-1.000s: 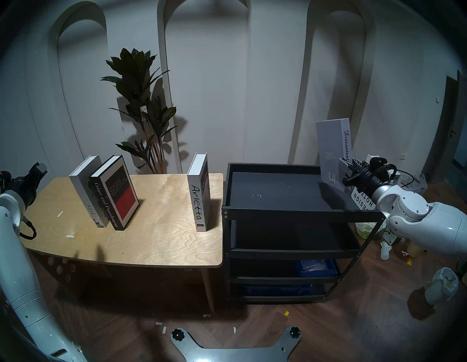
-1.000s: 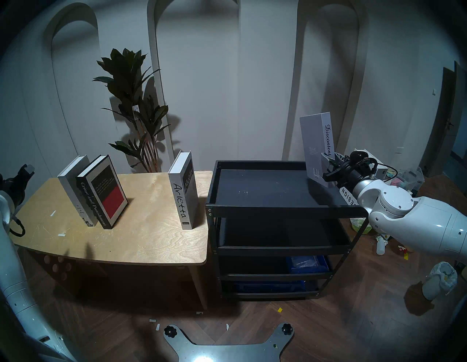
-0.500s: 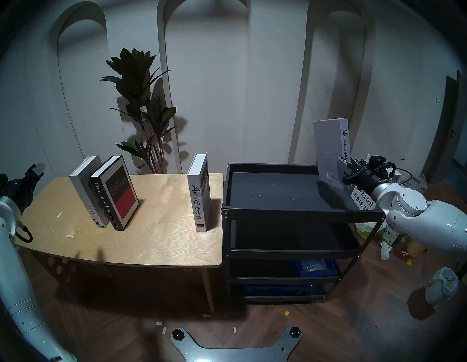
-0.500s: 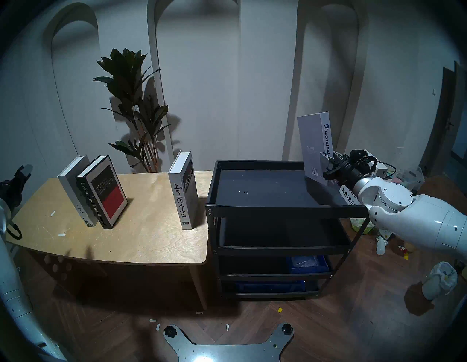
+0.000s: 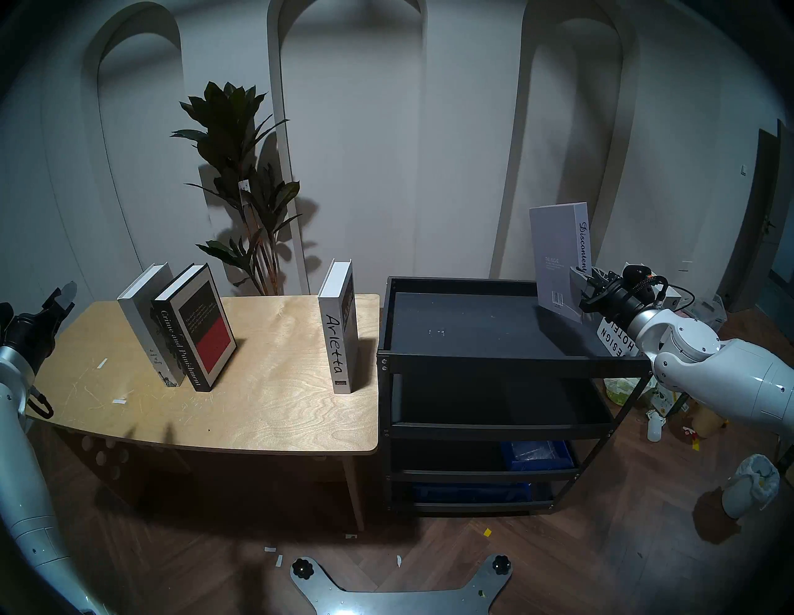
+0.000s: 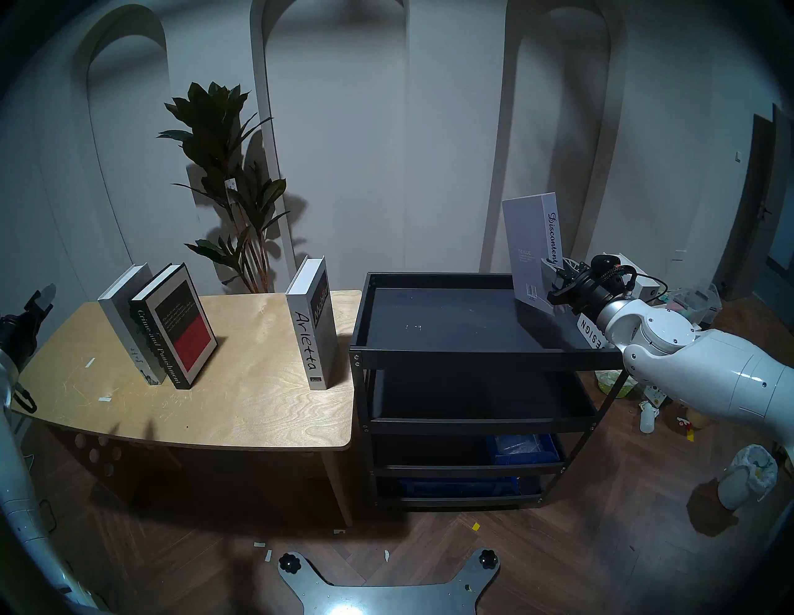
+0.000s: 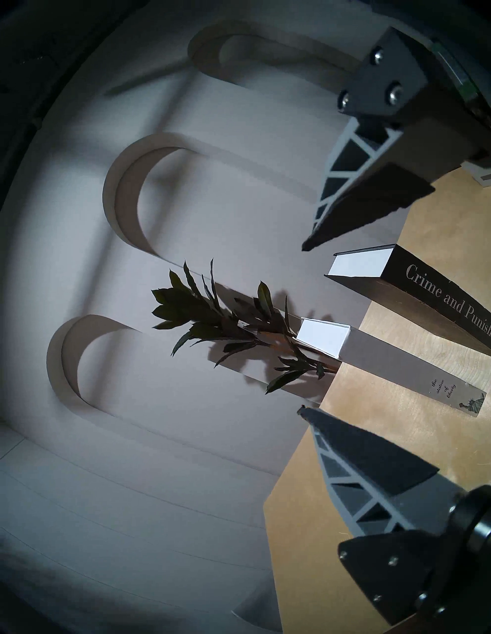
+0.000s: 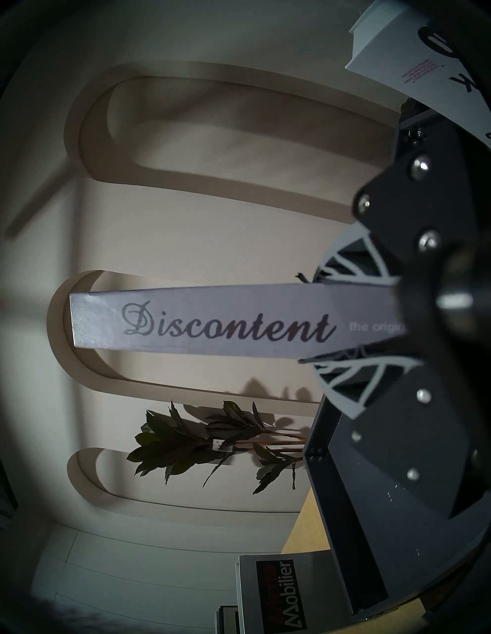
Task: Move the books from the display table onto the shelf, standing them upright with spines facing out and tallest at one end
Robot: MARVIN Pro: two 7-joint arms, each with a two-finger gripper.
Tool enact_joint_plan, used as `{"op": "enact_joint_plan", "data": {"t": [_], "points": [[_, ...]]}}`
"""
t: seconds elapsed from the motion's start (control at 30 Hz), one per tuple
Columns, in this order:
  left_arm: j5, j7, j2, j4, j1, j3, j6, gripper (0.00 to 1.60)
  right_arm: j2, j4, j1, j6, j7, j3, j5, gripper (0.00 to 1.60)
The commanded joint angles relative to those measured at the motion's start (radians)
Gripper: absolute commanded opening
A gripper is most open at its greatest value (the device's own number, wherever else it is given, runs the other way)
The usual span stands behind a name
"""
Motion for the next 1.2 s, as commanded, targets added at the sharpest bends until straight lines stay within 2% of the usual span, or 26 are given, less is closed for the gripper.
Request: {"op": "enact_joint_plan", "data": {"t": [0.0,0.37,0.4,0.57,0.63,0.7,0.8,0.83,0.87,0.9,1.07,1.17], "points": [[0.033,-0.121,0.049,0.014,0.035,-0.003,-0.114,1.60,-0.062,0.046,-0.003,-0.042,-0.003,0.005,0.013,0.00],[0.100,-0.313,0.084,0.090,0.071,-0.001,-0.293,1.60,-0.125,0.159,-0.015,-0.083,0.020,-0.007,0.022,0.00],[0.103,-0.311,0.088,0.092,0.071,0.000,-0.289,1.60,-0.125,0.169,-0.012,-0.087,0.024,-0.005,0.020,0.00],[0.131,-0.416,0.103,0.138,0.075,-0.001,-0.387,1.60,-0.129,0.221,0.003,-0.108,0.049,0.007,0.022,0.00],[0.134,-0.420,0.105,0.141,0.075,-0.001,-0.388,1.60,-0.127,0.226,0.004,-0.113,0.054,0.009,0.021,0.00],[0.148,-0.487,0.115,0.174,0.071,-0.001,-0.450,1.60,-0.122,0.244,0.000,-0.134,0.074,0.012,0.024,0.00],[0.158,-0.525,0.123,0.197,0.065,0.000,-0.483,1.60,-0.107,0.247,-0.016,-0.161,0.089,0.011,0.033,0.00],[0.163,-0.564,0.127,0.217,0.059,-0.001,-0.519,1.60,-0.104,0.250,-0.023,-0.173,0.098,0.011,0.040,0.00],[0.164,-0.560,0.129,0.217,0.058,0.000,-0.514,1.60,-0.102,0.253,-0.030,-0.180,0.100,0.008,0.042,0.00],[0.168,-0.596,0.132,0.236,0.051,0.000,-0.548,1.60,-0.103,0.259,-0.037,-0.191,0.108,0.006,0.048,0.00],[0.176,-0.682,0.143,0.290,0.024,0.001,-0.625,1.60,-0.115,0.295,-0.068,-0.232,0.136,-0.005,0.070,0.00],[0.177,-0.706,0.147,0.308,0.012,0.003,-0.646,1.60,-0.120,0.309,-0.078,-0.248,0.149,-0.007,0.079,0.00]]}}
